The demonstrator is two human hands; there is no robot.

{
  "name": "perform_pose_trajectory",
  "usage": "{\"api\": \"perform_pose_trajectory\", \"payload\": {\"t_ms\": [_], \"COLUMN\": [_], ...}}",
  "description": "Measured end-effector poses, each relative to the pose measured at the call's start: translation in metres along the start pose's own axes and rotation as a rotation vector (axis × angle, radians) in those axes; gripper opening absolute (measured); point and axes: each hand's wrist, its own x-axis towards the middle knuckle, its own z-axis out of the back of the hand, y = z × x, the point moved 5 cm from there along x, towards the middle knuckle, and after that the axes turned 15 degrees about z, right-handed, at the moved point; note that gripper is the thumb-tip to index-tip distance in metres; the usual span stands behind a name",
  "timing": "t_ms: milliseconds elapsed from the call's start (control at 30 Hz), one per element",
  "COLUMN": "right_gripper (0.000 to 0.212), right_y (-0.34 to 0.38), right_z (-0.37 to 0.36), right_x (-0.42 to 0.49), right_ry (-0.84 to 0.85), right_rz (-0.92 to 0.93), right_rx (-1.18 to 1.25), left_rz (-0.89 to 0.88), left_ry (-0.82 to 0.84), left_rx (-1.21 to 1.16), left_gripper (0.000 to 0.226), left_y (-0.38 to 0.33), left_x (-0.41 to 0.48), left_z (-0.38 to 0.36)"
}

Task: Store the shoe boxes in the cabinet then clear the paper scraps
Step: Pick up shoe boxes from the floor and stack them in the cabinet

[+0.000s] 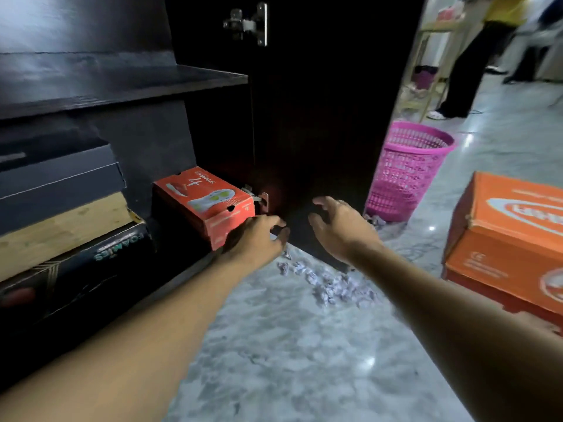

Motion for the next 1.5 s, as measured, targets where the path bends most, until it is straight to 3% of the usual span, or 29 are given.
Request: {"api": "perform_pose_trajectory", "payload": {"t_ms": [167,333,567,800,933,1100,1200,1300,1500], "right_gripper": [0.046,0.042,0.042,0.048,0.051,0.061,0.054,0.055,0.062], "right_y": [-0.020,-0.043,-0.088,-0.144,-0.168,-0.195,-0.195,-0.191,-0.167], "right_z": [0.079,0.142,0.177,0.162,0.141,0.100,0.081,0.066,0.050], "right_x": [-0.102,-0.211,-0.363,-0.457,-0.507,-0.562,-0.569,-0.569,-0.588], "right_ry": [-0.072,-0.180,-0.176,-0.258,-0.272,-0.234,-0.279,-0.299,-0.342], "right_rz": [-0.057,-0.196,-0.409,-0.646,-0.801,-1.016,-0.976,-0.912,-0.846], "right_rx": [-0.076,-0.115,-0.226,-0.106,-0.065,0.066,0.246,0.279,0.292], "left_rz": [-0.195,-0.288,-0.347,-0.217,-0.095,-0.008,0.065,0.091,0.084], "left_ry": [0.111,0.273,0.484,0.609,0.697,0.752,0.783,0.778,0.593], "left_rx": [-0.074,-0.149,-0.189,-0.174,-0.196,-0.142,-0.150,-0.164,-0.112], "left_gripper": [0.049,0.047,0.026,0.041,0.029,0.032,0.040,0.043,0.038], "left_y": [-0.081,-0.155,-0.227,-0.237,-0.225,-0.195,-0.181,-0.178,-0.145], "left_x": [-0.060,-0.125,-0.225,-0.306,-0.347,-0.382,-0.393,-0.398,-0.408], "left_z": [-0.032,-0.067,-0.144,-0.235,-0.287,-0.329,-0.339,-0.337,-0.318]}}
